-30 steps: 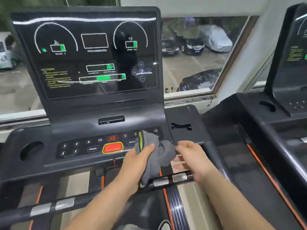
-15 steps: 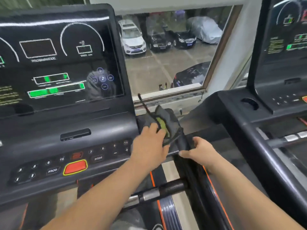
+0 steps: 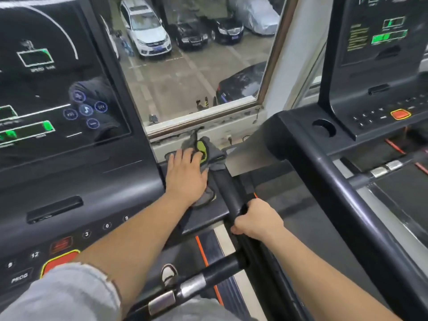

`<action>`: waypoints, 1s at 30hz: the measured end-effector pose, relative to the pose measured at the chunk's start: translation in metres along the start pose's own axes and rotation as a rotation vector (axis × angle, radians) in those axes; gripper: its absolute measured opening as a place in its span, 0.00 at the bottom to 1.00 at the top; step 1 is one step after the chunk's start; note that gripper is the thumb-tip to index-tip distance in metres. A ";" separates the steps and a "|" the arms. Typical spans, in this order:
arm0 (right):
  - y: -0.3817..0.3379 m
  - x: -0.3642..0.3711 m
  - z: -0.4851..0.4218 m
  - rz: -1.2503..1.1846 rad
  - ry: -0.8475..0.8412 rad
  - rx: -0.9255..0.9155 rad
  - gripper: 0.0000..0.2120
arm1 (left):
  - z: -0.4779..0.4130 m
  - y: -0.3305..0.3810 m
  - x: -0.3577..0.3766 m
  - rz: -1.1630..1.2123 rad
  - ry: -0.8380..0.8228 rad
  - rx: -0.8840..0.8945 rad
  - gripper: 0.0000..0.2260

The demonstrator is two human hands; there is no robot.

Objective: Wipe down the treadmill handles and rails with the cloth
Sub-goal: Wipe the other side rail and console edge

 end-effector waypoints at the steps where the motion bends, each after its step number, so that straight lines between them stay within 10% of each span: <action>1: 0.001 0.001 0.000 -0.002 0.015 0.001 0.16 | -0.003 -0.001 0.002 -0.006 -0.011 -0.016 0.24; 11: 0.009 0.004 -0.001 -0.040 0.033 0.000 0.16 | 0.091 0.000 -0.011 -0.027 0.036 0.394 0.23; 19: 0.012 0.014 0.010 -0.057 0.114 -0.014 0.12 | 0.057 0.018 -0.011 -0.062 -0.016 0.021 0.24; 26: 0.017 0.015 0.008 -0.064 0.086 -0.030 0.17 | 0.134 0.000 -0.024 -0.097 -0.087 0.652 0.29; 30: 0.016 0.009 0.011 -0.035 0.028 -0.029 0.24 | 0.082 -0.017 -0.019 -0.048 0.051 0.279 0.19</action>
Point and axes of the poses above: each hand's wrist, its own z-axis away from the middle knuckle, its own x-axis out of the palm, y = z × x, the point moved 1 cm from there along -z, towards the middle knuckle, and after that the axes turned 11 degrees about x, right-handed, at the moved point
